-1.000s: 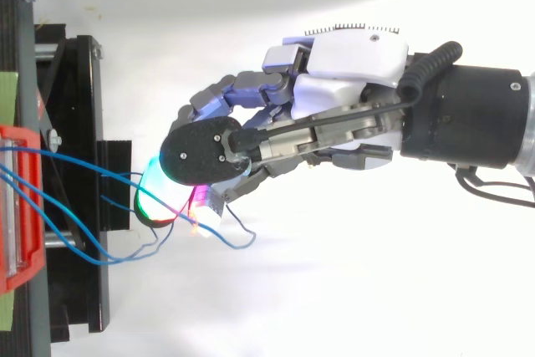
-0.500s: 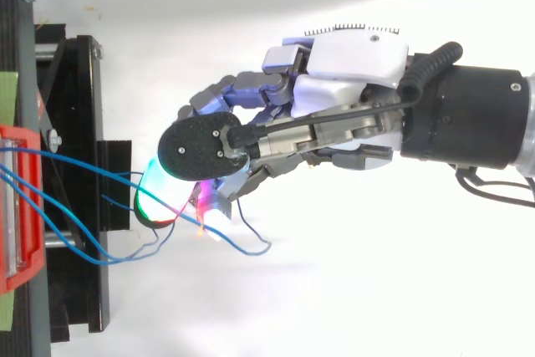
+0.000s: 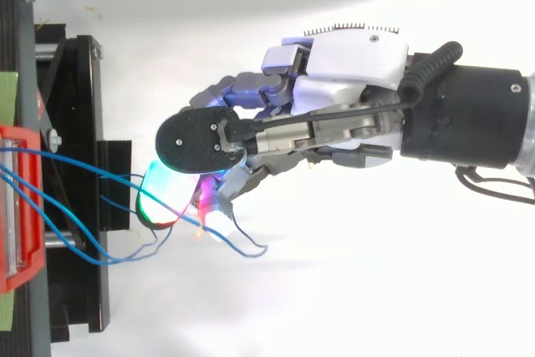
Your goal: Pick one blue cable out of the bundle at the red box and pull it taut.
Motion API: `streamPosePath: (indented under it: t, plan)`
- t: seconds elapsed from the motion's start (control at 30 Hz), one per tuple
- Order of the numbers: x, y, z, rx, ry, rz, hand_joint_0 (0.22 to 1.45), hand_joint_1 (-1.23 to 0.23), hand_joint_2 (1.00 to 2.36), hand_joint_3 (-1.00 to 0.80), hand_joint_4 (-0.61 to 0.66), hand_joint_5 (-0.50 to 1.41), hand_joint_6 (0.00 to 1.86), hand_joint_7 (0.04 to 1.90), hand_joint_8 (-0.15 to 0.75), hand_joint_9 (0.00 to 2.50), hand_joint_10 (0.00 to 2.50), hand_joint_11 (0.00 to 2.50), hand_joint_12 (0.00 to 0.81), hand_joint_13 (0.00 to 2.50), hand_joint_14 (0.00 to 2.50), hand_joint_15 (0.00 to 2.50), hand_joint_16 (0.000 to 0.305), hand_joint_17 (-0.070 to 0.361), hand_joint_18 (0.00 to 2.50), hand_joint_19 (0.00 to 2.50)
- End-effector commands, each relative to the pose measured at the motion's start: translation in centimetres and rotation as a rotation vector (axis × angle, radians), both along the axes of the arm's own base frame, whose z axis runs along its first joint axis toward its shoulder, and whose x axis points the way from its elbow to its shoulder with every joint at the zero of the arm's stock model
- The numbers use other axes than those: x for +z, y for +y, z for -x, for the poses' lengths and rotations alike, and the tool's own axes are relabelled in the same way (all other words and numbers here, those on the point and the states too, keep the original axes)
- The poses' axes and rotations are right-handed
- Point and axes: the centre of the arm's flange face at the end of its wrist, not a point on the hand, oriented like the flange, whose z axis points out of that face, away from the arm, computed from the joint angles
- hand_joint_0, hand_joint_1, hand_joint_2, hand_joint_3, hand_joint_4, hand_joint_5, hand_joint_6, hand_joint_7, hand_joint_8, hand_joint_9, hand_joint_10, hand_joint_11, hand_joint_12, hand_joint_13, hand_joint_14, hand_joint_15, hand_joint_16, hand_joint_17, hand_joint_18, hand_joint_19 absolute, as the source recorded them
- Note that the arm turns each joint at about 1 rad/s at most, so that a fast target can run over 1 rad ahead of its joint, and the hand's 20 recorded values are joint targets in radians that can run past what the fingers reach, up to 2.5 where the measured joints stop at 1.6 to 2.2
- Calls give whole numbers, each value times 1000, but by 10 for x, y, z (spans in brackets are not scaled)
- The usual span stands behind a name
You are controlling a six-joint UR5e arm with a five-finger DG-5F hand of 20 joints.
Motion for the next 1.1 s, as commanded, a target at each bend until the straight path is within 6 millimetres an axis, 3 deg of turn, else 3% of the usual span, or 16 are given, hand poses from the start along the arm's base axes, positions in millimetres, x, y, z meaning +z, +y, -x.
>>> streamPosePath:
  t: [0.0,0.4,1.07]
  plan:
    - [0,1,-1,12,-2,31,529,-528,1000,-500,183,-226,879,780,387,1096,12,933,404,651,10,305,57,128,519,183]
    - [2,0,-3,27,-11,81,479,-437,1000,-500,199,-225,878,773,402,1148,10,972,424,665,11,318,61,138,544,192]
    - [11,2,-7,42,-27,110,471,-469,1000,-500,197,-226,879,752,404,1145,10,992,429,684,9,323,62,140,551,191]
